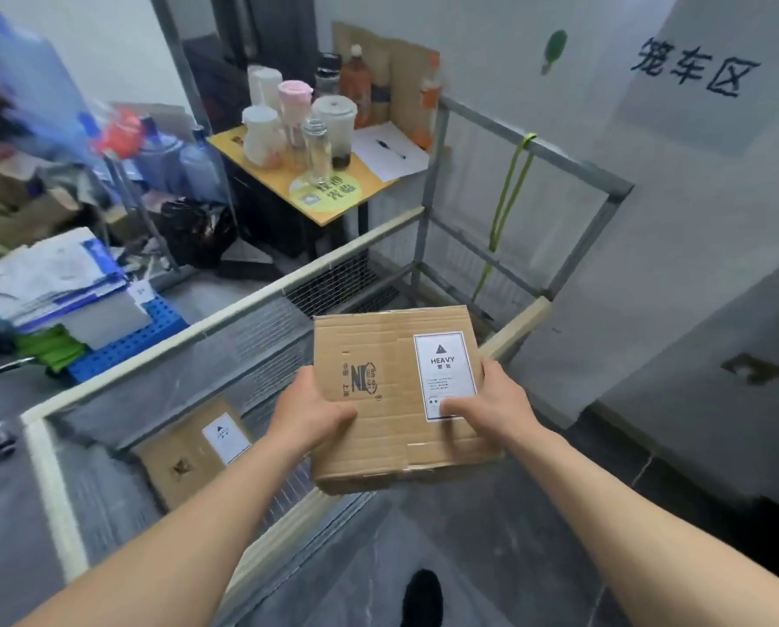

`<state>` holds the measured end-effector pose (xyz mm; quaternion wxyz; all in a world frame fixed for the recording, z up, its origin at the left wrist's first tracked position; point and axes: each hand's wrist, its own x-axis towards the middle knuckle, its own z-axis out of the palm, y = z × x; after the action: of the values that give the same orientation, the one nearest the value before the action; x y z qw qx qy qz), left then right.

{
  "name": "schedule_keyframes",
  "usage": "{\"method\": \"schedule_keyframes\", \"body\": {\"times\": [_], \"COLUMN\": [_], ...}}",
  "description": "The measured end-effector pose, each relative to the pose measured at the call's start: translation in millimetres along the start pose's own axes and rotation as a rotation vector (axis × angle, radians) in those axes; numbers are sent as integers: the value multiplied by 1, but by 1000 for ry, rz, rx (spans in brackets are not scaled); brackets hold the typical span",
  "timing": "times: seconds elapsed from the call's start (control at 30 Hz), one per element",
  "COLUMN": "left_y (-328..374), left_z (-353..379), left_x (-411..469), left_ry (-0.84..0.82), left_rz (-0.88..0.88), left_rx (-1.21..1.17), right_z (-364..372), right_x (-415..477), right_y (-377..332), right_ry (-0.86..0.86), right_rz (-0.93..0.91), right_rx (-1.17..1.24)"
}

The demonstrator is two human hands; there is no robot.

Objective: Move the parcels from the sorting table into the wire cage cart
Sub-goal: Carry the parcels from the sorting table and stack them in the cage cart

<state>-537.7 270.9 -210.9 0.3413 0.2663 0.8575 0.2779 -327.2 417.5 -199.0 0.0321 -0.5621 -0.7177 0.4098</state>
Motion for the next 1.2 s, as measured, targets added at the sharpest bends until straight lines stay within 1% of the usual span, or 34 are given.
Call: {"method": "schedule_keyframes", "body": {"times": [0.13, 0.3, 0.43, 0.67, 0.9, 1.2], "left_y": [-8, -29, -50, -81, -106, -156], "left_z": [-4, -26, -40, -51, -44, 10], "left_x": [2, 19, 41, 84, 117, 185], "left_ry": [102, 141, 156, 165, 128, 77], "left_rz": [-101, -171, -238, -348, -434, -592], "left_rx": [-142, -146, -150, -140, -137, -71], "right_z": [4, 32, 60, 101, 144, 216], "right_x": [35, 67, 88, 128, 167, 254], "right_y": [-24, -60, -86, -121, -123, -95], "right_ry": [-62, -150, -171, -200, -266, -405], "right_rz": [-104, -186, -211, -204, -198, -218], "right_rx": [-89, -173, -219, -318, -388, -492]}}
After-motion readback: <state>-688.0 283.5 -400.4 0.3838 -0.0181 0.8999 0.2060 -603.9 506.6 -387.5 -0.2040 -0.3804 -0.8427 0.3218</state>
